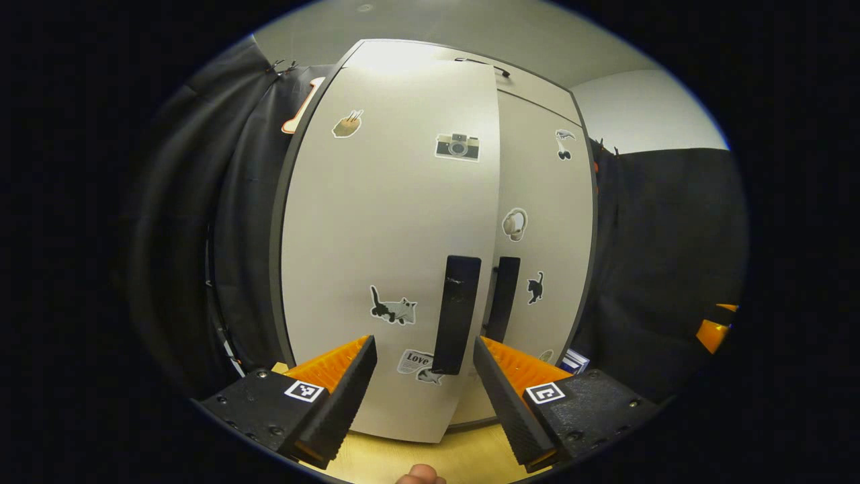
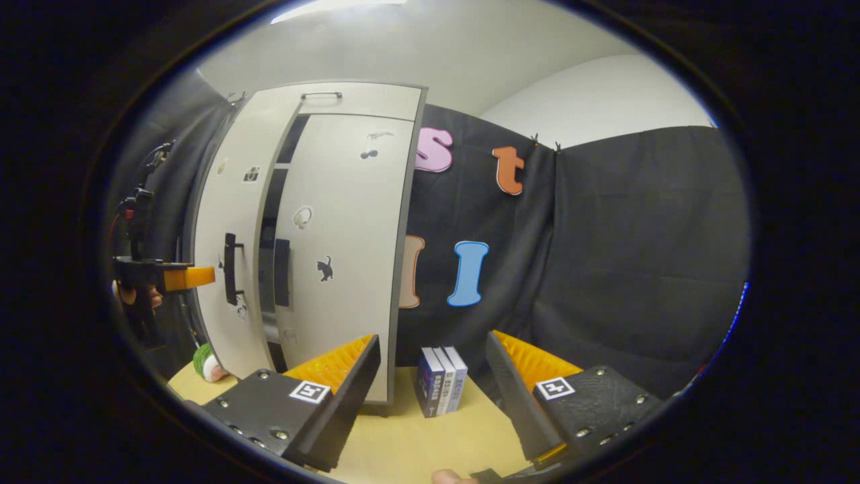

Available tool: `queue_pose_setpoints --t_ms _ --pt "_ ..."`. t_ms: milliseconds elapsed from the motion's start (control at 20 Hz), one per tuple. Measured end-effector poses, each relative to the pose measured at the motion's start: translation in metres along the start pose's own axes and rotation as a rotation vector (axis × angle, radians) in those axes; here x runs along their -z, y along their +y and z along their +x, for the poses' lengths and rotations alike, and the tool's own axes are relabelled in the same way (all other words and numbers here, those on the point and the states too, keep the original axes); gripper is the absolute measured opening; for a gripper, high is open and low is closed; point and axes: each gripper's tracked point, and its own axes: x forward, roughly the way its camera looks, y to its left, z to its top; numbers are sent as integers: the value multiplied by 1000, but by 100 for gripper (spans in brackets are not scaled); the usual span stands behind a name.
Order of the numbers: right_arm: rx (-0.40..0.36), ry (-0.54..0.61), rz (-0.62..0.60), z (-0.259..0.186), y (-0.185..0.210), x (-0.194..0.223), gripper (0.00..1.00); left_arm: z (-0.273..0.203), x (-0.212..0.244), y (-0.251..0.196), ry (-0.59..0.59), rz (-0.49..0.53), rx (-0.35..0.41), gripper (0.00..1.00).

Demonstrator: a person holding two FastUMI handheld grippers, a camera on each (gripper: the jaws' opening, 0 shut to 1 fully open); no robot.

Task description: Grasp the bottle in the cabinet with the left hand and place it on the coaster, then close the right door with the right hand and the left door with the left hand.

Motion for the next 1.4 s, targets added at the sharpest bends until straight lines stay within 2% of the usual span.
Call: queue_pose_setpoints --t_ms 450,800,1150,1350,1400 --pt "-47 -14 13 5 13 -5 96 -15 -17 -4 -30 14 -6 94" --pt "-111 -35 37 12 35 -15 96 -47 -44 -6 -70 19 -36 93" --pt "-205 -118 54 13 70 -57 96 -87 -87 -11 -151 68 -102 94" --pt "-251 -177 82 7 86 -82 93 -103 -97 -25 -183 84 -103 94" --pt "-260 -187 93 5 89 -85 95 -106 -98 -30 -187 84 -98 94"
